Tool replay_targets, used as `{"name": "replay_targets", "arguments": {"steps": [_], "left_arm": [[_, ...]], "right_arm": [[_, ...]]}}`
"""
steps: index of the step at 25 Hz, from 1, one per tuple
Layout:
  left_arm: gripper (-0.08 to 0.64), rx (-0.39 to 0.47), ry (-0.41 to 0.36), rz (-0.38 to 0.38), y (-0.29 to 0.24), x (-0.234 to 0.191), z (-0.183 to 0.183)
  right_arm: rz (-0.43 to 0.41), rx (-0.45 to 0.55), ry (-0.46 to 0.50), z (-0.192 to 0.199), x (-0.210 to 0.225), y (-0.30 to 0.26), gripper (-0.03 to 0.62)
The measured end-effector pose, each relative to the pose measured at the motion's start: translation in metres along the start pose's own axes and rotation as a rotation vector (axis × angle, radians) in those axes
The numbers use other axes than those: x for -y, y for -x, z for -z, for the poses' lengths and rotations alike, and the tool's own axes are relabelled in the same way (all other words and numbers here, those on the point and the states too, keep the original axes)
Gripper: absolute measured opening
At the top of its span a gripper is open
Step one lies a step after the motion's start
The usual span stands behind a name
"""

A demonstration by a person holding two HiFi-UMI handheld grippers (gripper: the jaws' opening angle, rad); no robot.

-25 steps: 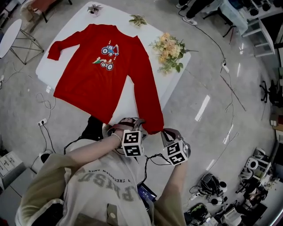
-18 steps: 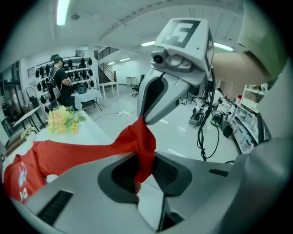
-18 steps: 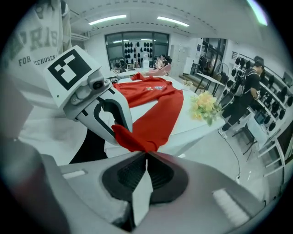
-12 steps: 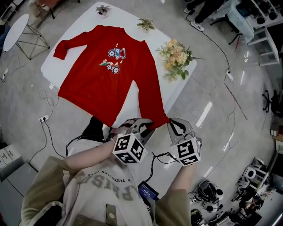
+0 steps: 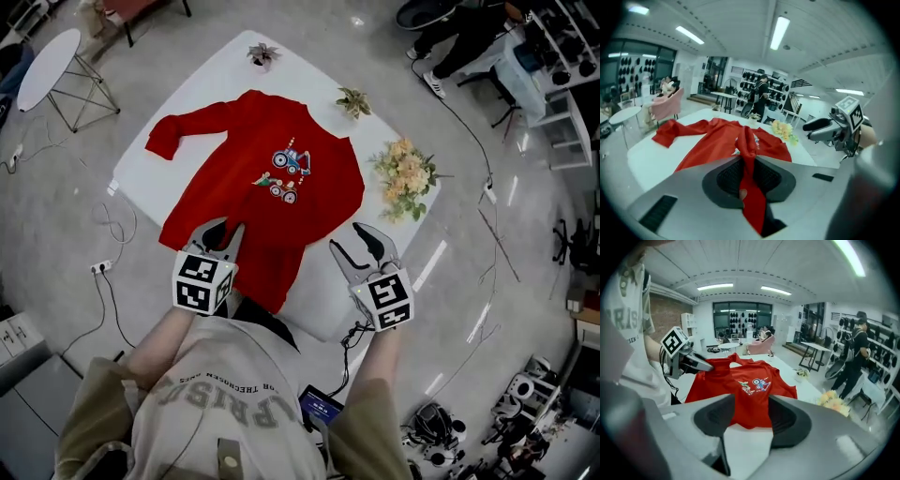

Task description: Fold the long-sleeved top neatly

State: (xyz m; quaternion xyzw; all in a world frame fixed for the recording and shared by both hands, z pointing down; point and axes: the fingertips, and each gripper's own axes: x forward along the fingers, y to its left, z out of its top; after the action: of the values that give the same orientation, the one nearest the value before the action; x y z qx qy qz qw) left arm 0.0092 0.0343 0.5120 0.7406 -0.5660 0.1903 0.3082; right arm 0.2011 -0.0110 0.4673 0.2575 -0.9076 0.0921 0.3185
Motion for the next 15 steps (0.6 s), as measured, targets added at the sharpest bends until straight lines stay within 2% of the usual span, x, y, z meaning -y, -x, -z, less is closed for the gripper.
{"name": "replay_targets", "arguments": {"steps": [3,5,6,7,8,9,12,15], "left_arm": [[0.060,-0.133,0.106,0.021,-0.009,-0.051,0.033],[0.061,-0.271,0.085,0.062,-0.013,-0.071,0.059],[0.074,-0.332,0.043,0.089,-0.012,-0.077,0.068],[0.130,-0.375,-0.013,0.113,-0.009,-0.083,0.073],[0.201,-0.393,-0.077,0.130,-0.003,-0.089,0.072],[0.241,-0.386,-0.142,0.139,0.002,-0.095,0.066],[0.245,-0.317,-0.310,0.161,-0.002,-0.105,0.029],[0.245,-0.376,-0.514,0.217,-0.038,-0.088,0.018]], "right_arm": [[0.102,-0.023,-0.141,0.014,0.008,-0.022,0.210],[0.185,-0.044,-0.233,0.025,0.010,-0.029,0.210],[0.225,-0.061,-0.272,0.032,0.009,-0.030,0.210],[0.261,-0.081,-0.304,0.038,0.008,-0.031,0.210],[0.291,-0.101,-0.330,0.044,0.007,-0.032,0.210],[0.314,-0.120,-0.354,0.049,0.006,-0.033,0.210],[0.354,-0.178,-0.418,0.065,0.004,-0.042,0.210],[0.408,-0.226,-0.524,0.090,0.014,-0.053,0.210]]}}
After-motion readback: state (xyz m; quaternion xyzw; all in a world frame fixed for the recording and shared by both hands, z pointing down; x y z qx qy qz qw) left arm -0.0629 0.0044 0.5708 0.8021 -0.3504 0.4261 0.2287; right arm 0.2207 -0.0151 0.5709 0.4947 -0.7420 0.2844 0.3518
